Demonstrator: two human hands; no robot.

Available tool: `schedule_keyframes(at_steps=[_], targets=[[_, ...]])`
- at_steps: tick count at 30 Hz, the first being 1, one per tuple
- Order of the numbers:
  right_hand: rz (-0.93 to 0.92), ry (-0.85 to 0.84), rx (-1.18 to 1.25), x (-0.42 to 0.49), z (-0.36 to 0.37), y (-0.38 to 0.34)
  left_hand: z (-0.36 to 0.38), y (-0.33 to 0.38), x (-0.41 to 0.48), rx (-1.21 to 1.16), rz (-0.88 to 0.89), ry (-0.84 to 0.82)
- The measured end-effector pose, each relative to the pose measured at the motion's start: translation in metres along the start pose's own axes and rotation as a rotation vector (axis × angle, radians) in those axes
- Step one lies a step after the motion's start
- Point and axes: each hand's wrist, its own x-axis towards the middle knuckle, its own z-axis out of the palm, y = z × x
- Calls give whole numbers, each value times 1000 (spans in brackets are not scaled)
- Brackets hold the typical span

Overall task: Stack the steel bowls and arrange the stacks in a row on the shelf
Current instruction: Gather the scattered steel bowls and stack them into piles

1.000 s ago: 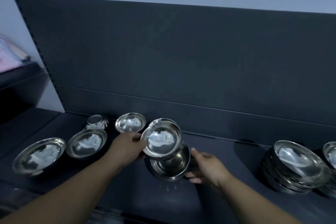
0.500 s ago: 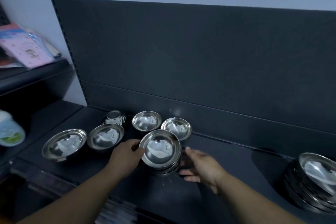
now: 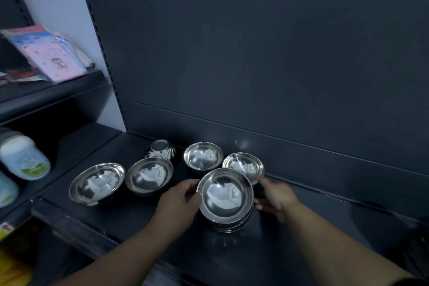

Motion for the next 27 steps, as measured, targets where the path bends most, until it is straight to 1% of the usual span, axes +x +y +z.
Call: schedule_keyframes(at_steps=[3,6,8,12,15,20,23,27], targets=[[16,-3,35,7,0,1,5,0,1,135,70,-35],[-11,39,53,3,-5,-2,15,1,3,183,185,-156],[-54,65,89,-6,-11,-7,22,2,-1,183,189,-207],[-188,59,161,-33,-26,-26,26,-2,-6,190,204,-181],[-244,3,116,-57,-29,-39,26,-2,-3,219,219,-157],[-278,-32,24,-86,-25,-44,19,8,-7,201,278,-162],[-266,-26,-17,-91,-22,-38,15,9,-6,187,257,-180],[-239,-61,-89,-94,-13,-28,10,6,-11,88,283,-202]])
